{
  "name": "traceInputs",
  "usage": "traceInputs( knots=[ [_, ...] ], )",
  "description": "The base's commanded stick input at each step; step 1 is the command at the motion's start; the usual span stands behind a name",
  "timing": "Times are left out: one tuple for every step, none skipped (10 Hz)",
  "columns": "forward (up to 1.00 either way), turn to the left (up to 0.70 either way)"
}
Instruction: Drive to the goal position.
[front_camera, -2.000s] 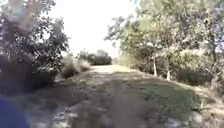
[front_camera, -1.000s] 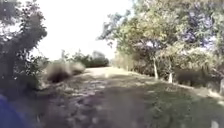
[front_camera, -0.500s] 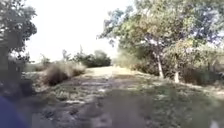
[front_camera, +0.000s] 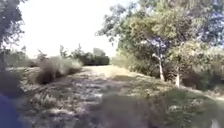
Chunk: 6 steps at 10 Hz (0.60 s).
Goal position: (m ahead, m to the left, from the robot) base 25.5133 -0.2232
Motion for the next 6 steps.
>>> traceInputs(
  knots=[
    [0.7, 0.0],
    [0.7, 0.0],
    [0.7, 0.0],
    [0.7, 0.03],
    [0.7, 0.25],
    [0.7, 0.27]
  ],
)
